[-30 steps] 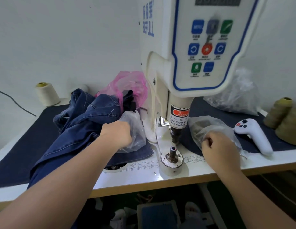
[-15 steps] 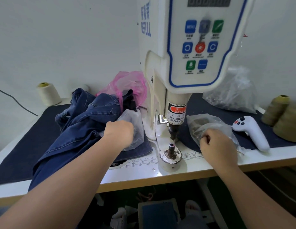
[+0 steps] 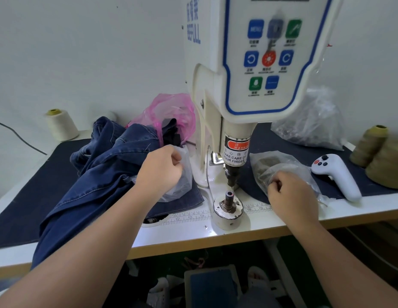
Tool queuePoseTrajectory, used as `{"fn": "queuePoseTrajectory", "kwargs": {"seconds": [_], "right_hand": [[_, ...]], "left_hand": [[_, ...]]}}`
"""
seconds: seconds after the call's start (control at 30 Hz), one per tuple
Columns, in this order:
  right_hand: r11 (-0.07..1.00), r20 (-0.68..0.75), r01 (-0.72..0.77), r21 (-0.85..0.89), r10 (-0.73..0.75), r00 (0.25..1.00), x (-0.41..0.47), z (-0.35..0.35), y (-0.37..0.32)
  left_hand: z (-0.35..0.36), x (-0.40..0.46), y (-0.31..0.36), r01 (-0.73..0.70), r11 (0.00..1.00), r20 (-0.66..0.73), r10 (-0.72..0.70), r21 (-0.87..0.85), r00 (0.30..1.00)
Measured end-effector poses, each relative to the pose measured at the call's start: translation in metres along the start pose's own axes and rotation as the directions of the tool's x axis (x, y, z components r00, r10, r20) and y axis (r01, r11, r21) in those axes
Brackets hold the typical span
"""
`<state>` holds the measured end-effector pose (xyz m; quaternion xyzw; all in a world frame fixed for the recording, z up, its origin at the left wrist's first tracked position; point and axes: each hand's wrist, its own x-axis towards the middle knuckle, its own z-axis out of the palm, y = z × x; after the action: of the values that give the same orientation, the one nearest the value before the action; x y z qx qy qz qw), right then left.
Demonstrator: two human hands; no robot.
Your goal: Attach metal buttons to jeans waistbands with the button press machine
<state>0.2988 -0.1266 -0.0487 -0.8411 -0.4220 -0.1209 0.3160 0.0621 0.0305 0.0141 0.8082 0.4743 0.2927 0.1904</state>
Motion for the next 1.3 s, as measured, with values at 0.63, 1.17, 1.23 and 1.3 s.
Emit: {"fn": "queuePoseTrajectory", "kwargs": {"seconds": [0.63,1.17,1.23,1.3], "right_hand": [[1.0,0.018,-0.007,-0.023,0.008,1.0,0.001,0.001,0.0],[1.0,0.01,0.003,0.013,-0.003,1.0,0.0,-0.001,0.0],[1.0,0.008,0.004,0.011,-0.004,1.0,0.0,-0.001,0.0],[1.0,0.009,0.008,0.004,-0.008,1.0,0.0,-0.001,-0.001]], "left_hand": [[0.018,-0.054,0.038,-0.13,0.9,0.204,0.232,-0.415,0.951],[0.028,-0.065,0.039,0.085,0.731,0.275,0.144,-0.677,0.951],[0.029,-0.066,0.039,0.073,0.738,0.266,0.148,-0.671,0.953],[0.03,-0.066,0.039,0.065,0.743,0.259,0.149,-0.667,0.954]]}}
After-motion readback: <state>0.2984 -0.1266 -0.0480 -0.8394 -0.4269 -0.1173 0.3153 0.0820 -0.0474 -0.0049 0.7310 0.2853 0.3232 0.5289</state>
